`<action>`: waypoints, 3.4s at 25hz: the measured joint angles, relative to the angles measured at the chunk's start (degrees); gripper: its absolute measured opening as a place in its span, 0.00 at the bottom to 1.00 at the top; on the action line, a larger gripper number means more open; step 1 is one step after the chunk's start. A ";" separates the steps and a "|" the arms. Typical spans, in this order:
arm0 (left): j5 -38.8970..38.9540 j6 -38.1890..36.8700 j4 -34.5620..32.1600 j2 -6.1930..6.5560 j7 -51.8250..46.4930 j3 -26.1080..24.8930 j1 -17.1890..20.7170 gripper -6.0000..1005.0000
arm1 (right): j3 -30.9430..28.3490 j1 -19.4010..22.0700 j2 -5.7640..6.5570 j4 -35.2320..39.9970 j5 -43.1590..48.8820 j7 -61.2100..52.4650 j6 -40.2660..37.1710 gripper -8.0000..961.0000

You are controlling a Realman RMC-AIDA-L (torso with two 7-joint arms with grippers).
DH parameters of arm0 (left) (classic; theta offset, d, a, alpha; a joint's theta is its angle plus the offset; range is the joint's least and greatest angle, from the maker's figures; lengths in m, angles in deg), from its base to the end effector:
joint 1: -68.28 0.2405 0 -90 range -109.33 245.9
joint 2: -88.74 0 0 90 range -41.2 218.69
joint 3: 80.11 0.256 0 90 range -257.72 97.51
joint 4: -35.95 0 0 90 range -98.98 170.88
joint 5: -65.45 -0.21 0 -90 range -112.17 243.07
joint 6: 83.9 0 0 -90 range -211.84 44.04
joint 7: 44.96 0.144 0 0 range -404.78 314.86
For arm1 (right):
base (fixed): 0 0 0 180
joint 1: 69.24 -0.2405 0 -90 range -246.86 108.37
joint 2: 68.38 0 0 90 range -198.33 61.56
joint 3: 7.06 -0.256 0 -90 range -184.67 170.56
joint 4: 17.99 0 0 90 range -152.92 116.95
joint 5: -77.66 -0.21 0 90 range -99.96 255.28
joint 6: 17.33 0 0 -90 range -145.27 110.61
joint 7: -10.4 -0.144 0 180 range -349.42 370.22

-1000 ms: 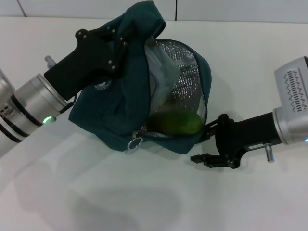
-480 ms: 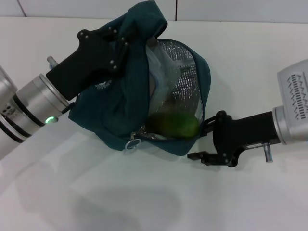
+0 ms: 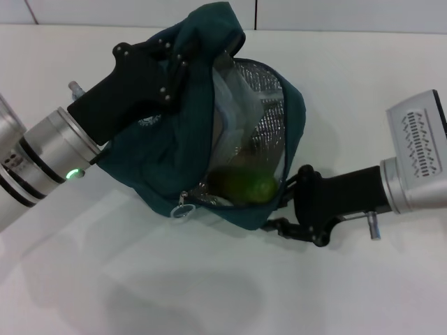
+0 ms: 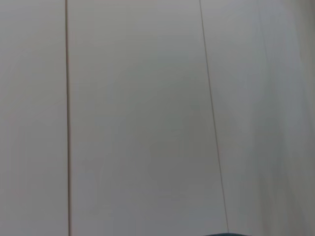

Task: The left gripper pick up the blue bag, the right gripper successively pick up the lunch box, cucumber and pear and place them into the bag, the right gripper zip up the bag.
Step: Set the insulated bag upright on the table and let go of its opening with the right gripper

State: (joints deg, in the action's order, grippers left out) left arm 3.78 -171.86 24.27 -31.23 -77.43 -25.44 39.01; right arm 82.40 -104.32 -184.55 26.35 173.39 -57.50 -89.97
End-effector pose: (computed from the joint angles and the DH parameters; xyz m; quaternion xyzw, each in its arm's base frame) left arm -0.2451 0.3246 -0.0199 -0.8201 -0.0700 -0.4430 0.3554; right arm 0.1825 0.3338 -0.0777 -0.9896 -0.0896 0.1103 0.0232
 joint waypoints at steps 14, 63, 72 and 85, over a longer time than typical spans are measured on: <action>0.18 -0.26 1.13 -0.15 0.82 0.74 0.68 0.09 | -2.22 3.92 0.42 -0.69 -11.75 12.09 0.69 0.14; 8.70 0.56 4.55 0.17 4.33 0.26 4.11 0.10 | -9.46 4.18 0.14 -0.37 -4.42 0.27 -5.00 0.40; 8.54 0.90 3.87 0.26 4.35 0.36 3.97 0.10 | 2.20 -0.43 0.00 -0.56 -8.02 -1.24 4.54 0.75; 8.17 1.06 3.85 0.27 4.35 0.62 3.80 0.10 | 4.35 -0.48 -0.01 -0.58 -11.68 -1.56 8.97 0.57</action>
State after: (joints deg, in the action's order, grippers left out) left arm 11.95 -170.81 28.12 -30.96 -73.09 -24.83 42.81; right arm 86.75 -104.80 -184.57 25.78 161.71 -59.05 -81.00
